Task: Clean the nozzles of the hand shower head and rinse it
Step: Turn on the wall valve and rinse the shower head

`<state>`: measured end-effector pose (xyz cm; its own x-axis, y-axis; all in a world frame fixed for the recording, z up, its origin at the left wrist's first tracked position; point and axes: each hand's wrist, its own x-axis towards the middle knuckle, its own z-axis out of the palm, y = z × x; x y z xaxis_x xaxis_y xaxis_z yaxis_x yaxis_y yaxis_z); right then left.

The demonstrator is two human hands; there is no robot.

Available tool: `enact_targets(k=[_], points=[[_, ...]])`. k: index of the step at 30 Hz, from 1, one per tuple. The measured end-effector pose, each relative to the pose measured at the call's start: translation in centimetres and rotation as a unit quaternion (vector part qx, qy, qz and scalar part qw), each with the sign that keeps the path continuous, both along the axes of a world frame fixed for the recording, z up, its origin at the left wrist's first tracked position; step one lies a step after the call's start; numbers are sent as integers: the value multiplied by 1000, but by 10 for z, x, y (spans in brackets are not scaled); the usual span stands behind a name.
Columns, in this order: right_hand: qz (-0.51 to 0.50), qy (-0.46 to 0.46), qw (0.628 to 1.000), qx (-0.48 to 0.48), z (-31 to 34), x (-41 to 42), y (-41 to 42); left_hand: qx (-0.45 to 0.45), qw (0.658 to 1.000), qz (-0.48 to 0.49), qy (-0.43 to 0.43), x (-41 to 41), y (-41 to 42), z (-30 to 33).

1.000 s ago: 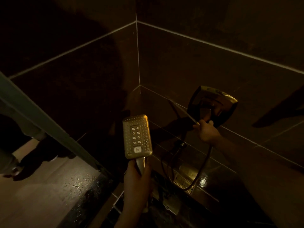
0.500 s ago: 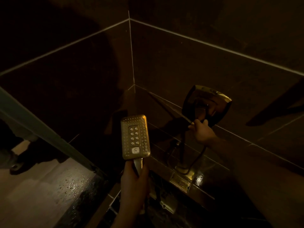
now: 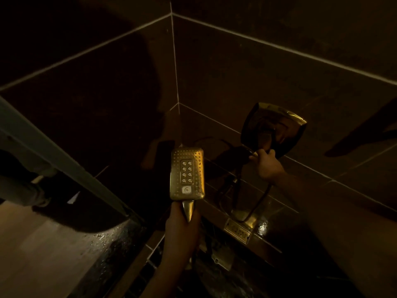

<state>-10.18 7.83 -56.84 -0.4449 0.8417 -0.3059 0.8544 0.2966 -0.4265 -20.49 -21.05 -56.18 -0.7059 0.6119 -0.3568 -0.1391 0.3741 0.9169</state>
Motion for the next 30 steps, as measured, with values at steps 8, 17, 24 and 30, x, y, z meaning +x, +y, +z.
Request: enact_targets(k=[8, 17, 24, 30], points=[[5, -126, 992, -11, 18, 16, -30, -70, 993, -95, 11, 5, 7, -7], [79, -60, 985, -144, 48, 29, -71, -133, 966, -214, 49, 22, 42, -10], [76, -7, 990, -121, 59, 38, -78, -100, 956, -250, 116, 38, 41, 1], [62, 6, 990, -127, 68, 43, -86, -76, 952, -263, 139, 44, 40, 7]])
